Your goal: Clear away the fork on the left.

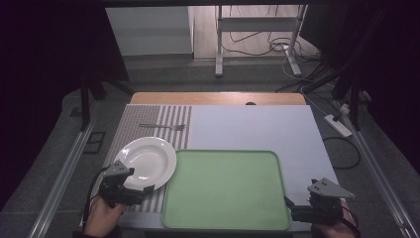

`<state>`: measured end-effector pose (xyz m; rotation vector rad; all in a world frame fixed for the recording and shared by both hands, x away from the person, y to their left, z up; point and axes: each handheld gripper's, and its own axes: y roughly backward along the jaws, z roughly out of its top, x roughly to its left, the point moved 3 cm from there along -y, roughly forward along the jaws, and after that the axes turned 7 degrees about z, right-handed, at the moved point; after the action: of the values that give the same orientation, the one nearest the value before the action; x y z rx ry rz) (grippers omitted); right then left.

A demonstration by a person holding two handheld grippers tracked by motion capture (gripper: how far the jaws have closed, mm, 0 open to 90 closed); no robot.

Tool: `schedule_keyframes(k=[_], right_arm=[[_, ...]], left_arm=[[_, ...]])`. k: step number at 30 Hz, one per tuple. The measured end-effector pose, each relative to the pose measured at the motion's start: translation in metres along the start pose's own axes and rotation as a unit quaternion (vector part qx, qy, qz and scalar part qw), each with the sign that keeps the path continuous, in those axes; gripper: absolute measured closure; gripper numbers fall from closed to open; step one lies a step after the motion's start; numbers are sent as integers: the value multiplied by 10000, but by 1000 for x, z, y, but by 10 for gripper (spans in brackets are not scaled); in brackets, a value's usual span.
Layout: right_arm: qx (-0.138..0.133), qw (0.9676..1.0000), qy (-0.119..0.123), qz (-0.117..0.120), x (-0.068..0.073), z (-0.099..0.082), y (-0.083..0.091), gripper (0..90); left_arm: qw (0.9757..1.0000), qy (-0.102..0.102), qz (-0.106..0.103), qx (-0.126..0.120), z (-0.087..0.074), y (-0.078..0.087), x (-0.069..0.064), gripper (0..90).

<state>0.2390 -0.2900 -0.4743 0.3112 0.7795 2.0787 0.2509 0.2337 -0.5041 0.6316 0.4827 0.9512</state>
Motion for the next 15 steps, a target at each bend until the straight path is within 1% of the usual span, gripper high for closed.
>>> schedule_keyframes(k=[1, 3, 6, 10, 15], right_arm=[[1, 10000, -2, 0, 0, 0, 0, 0], [5, 10000, 0, 1, 0, 0, 0, 0], [12, 10000, 7, -8, 0, 0, 0, 0], [16, 10000, 13, -9, 0, 0, 0, 0], [41, 10000, 27, -2, 1, 0, -1, 0]], left_arm=[[10000, 15, 0, 7, 2, -1, 1, 0], [10000, -41, 36, 50, 4, -3, 3, 0], [9999, -41, 52, 86, 7, -5, 4, 0], [9998, -82, 48, 169, 12, -12, 10, 0], [9997, -110, 77, 211, 19, -19, 16, 0]])
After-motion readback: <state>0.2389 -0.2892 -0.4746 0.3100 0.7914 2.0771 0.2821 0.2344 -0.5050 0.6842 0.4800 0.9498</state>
